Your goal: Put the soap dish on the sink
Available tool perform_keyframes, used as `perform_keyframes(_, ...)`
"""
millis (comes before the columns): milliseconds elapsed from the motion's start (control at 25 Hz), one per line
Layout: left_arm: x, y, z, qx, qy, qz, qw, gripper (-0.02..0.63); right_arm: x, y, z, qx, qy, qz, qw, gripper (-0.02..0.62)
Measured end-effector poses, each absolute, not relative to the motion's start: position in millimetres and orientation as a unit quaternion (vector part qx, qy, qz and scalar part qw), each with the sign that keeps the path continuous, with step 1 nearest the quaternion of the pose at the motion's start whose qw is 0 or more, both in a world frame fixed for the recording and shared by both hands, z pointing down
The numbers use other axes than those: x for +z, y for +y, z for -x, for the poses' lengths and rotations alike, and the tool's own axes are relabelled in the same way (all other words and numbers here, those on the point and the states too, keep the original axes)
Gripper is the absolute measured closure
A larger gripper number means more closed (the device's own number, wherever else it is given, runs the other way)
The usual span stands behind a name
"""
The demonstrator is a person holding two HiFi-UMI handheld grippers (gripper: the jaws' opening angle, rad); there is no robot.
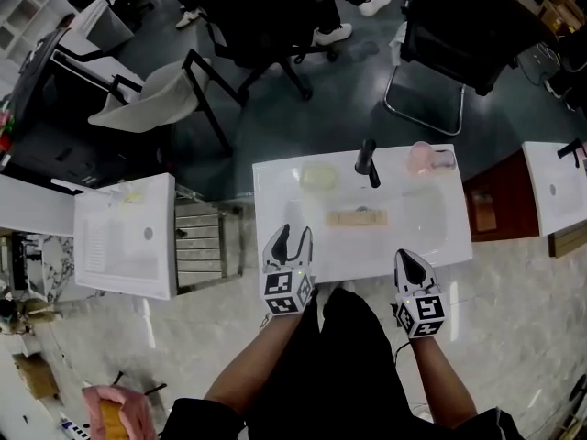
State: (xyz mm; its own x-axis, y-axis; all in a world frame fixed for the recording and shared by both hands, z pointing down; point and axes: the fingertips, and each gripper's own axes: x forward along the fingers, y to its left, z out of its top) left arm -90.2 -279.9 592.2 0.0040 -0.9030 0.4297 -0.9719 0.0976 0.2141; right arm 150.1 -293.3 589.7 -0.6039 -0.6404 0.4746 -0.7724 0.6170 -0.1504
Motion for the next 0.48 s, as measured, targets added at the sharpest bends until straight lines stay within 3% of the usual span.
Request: perform_keyframes(480,553,-188,63,0.058,-0.647,-0.738,0.182,0.524,582,-218,-137,0.172,-0.875,-0.414,0.183,0.598)
